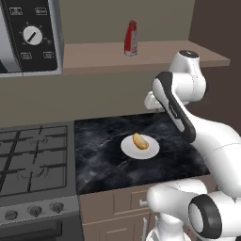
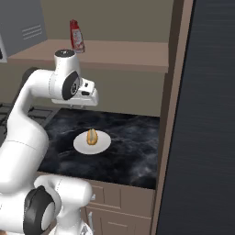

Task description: Move the hot dog bun to the plate on the dining table and place the condiment next to that plate. Then navigate to the fridge and take the sausage and place it on the plate as well.

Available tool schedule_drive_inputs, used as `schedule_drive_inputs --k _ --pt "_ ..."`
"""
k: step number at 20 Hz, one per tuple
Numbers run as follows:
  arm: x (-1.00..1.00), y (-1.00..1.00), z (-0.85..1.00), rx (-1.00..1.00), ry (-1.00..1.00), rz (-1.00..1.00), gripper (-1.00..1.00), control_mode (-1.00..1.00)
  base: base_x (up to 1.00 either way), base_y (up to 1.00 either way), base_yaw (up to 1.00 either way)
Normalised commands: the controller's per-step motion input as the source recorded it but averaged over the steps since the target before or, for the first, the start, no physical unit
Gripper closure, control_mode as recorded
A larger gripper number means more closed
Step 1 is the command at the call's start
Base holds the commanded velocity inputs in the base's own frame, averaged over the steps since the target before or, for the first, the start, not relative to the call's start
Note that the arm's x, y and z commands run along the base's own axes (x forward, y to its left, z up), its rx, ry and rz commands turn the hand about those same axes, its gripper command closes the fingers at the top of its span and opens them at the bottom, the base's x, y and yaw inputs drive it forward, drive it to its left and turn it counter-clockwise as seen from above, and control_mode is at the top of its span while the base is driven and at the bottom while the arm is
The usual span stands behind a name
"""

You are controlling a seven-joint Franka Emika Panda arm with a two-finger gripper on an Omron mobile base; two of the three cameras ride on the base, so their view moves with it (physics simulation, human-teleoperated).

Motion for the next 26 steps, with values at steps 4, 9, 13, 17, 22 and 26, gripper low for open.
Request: schedule_drive_inputs --k 4,9,13,17,22,26 --pt "-0.26 0.01 -0.04 0.00 -0.03 0.00 -1.00 -1.00 0.00 0.00 0.00" --pt "-0.36 0.19 -0.72 -0.10 0.07 0.00 -1.00 -1.00 0.00 0.00 0.00" --pt "0.00 0.21 -0.78 -0.14 0.28 0.00 -1.00 -1.00 0.00 0.00 0.00" --pt "0.16 0.27 -0.56 -0.12 0.16 0.00 -1.00 -1.00 0.00 0.00 0.00" --pt "0.42 0.06 -0.32 0.00 0.05 0.00 -1.00 -1.00 0.00 0.00 0.00" --pt "0.46 0.00 -0.20 0.00 0.08 0.00 -1.00 -1.00 0.00 0.00 0.00"
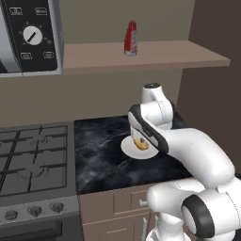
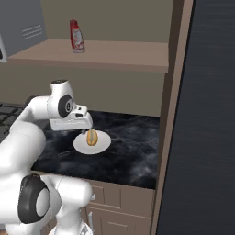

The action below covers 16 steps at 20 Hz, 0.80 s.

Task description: Move the hot dog bun to the plate on the dining table and place the condiment next to that plate. Then navigate to the fridge and take the sausage and place it on the plate as well.

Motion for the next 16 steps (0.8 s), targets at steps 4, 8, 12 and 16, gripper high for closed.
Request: schedule_drive_inputs --k 4,8,12,16 --pt "0.51 -0.04 -0.22 0.00 0.08 0.00 -1.00 -1.00 0.00 0.00 0.00" --pt "0.52 -0.10 -0.28 0.02 0.08 0.00 -1.00 -1.00 0.00 0.00 0.00" --pt "0.47 -0.02 -0.37 0.00 0.14 0.00 -1.00 -1.00 0.00 0.00 0.00" --pt "0.40 0.00 -0.39 0.00 0.17 0.00 -1.00 -1.00 0.00 0.00 0.00"
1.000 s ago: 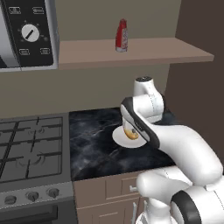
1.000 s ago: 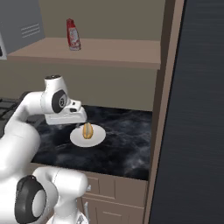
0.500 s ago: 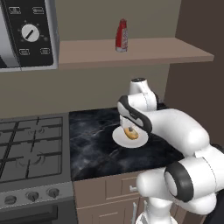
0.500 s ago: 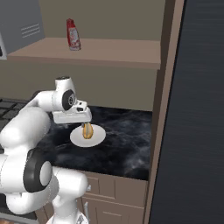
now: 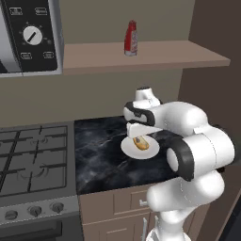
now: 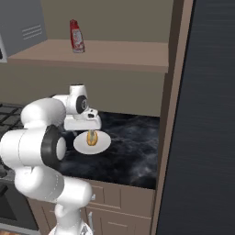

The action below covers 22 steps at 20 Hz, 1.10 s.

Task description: Move the hot dog bun to the plate on the dining table and place the condiment next to that plate. Then navigate to the fridge and take the sausage and place it on the plate as well.

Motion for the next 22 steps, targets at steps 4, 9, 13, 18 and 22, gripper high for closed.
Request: schedule_drive_inputs --k 4,9,13,18,22 --pt "0.29 -0.05 -0.38 0.01 0.14 0.00 -1.00 -1.00 0.00 0.00 0.00" --pt "0.25 -0.08 -0.17 0.01 0.01 0.00 -1.00 -1.00 0.00 0.00 0.00" --pt "0.25 -0.02 -0.13 0.00 0.01 0.00 -1.00 -1.00 0.00 0.00 0.00" --pt "0.28 -0.01 -0.26 0.00 0.09 0.00 -1.00 -1.00 0.00 0.00 0.00" --pt "0.25 0.00 -0.30 0.00 0.08 0.00 -1.00 -1.00 0.00 0.00 0.00"
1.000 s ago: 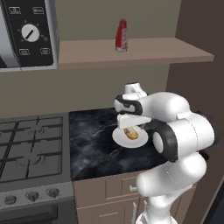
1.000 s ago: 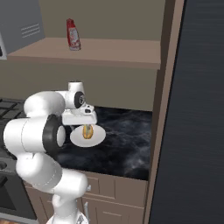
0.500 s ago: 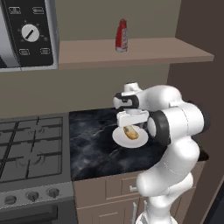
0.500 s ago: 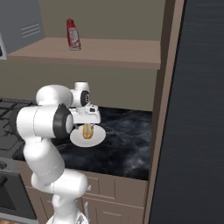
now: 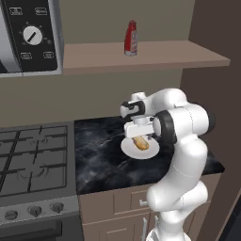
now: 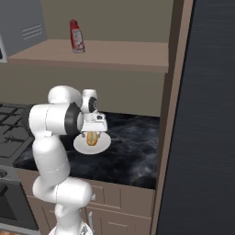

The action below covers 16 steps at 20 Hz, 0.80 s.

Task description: Move the hot dog bun to the plate on the dining table and place the condiment next to that plate. Then navigate to the fridge and take the sausage and place it on the plate as well.

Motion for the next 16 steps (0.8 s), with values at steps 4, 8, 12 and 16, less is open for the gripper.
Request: schedule_drive_inputs --k 4,8,12,16 --pt "0.13 0.00 -0.27 0.00 0.07 0.00 -1.00 -1.00 0.00 0.00 0.00" --pt "0.05 0.00 -0.24 0.00 0.05 0.00 -1.00 -1.00 0.00 0.00 0.00" --pt "0.00 0.00 -0.25 0.00 0.04 0.00 -1.00 -1.00 0.00 0.00 0.00" --pt "0.00 0.00 -0.26 0.00 0.05 0.00 -1.00 -1.00 0.00 0.00 0.00"
